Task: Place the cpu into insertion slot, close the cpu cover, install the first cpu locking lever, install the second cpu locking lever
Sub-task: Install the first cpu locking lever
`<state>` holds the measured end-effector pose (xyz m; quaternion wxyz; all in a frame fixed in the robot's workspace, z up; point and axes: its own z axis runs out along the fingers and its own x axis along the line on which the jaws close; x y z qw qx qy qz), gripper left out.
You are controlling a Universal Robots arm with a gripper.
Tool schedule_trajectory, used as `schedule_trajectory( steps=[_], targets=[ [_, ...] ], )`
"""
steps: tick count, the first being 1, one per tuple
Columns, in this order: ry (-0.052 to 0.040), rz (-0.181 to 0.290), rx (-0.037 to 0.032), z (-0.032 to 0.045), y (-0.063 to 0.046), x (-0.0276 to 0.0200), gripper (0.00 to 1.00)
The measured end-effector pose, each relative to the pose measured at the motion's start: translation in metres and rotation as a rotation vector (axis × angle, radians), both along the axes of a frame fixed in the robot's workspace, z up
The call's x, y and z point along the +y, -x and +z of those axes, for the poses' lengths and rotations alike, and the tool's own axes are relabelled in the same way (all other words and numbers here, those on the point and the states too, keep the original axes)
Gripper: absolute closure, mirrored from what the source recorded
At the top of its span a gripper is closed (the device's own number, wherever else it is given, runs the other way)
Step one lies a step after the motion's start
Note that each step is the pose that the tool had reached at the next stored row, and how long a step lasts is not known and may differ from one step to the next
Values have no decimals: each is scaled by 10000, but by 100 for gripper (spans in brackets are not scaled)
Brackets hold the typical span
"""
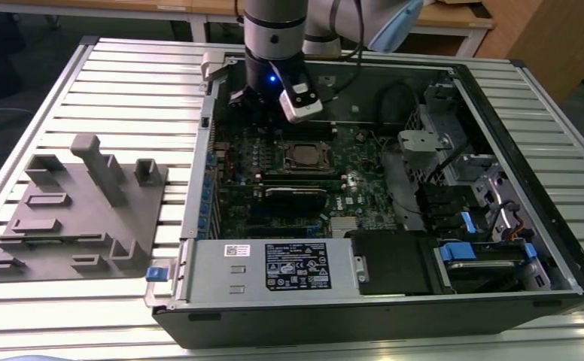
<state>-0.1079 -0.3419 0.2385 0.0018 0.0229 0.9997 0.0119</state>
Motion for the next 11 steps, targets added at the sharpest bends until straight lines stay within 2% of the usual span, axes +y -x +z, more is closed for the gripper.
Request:
schedule_trajectory(
  steps=[11],
  targets=[
    [0, 0, 0, 0, 29, 0, 89]
  ],
)
